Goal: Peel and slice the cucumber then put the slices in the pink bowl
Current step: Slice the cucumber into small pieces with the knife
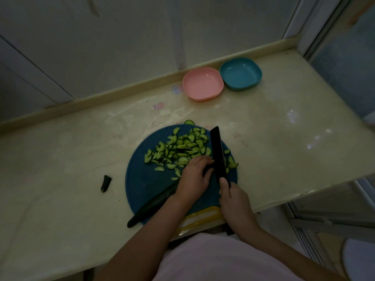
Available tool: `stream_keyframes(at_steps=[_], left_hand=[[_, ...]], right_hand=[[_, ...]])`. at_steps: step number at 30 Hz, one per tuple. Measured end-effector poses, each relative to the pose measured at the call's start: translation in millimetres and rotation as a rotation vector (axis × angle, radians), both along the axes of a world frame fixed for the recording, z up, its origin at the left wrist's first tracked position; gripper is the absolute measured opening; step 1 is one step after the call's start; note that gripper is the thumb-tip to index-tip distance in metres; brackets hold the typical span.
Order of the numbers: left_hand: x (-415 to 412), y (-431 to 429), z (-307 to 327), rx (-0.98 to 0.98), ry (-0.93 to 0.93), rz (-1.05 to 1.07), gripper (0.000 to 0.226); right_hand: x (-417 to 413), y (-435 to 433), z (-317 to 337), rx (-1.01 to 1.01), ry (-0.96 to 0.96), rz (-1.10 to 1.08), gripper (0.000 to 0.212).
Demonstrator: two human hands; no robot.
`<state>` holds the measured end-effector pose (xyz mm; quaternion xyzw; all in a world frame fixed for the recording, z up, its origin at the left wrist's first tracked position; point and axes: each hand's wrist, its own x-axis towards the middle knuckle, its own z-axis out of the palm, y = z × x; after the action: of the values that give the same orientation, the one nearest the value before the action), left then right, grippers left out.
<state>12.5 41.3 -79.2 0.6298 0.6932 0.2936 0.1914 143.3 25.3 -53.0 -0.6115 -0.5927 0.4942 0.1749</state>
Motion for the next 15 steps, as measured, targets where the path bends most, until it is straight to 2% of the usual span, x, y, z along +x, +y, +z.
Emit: stream_keyframes(at_steps=[5, 15], left_hand=[[-0.2, 0.3, 0.3, -0.009, -0.010, -0.012, 0.022], [-0.2, 1.2, 7.3, -0.055, 0.039, -0.025, 0.022]], right_hand=[[-6.3, 1.7, -5.7, -0.003, -0.026, -0.035, 0.050], [-0.1, -0.8, -8.3, -0.039, 0.048, -0.044, 0.052]])
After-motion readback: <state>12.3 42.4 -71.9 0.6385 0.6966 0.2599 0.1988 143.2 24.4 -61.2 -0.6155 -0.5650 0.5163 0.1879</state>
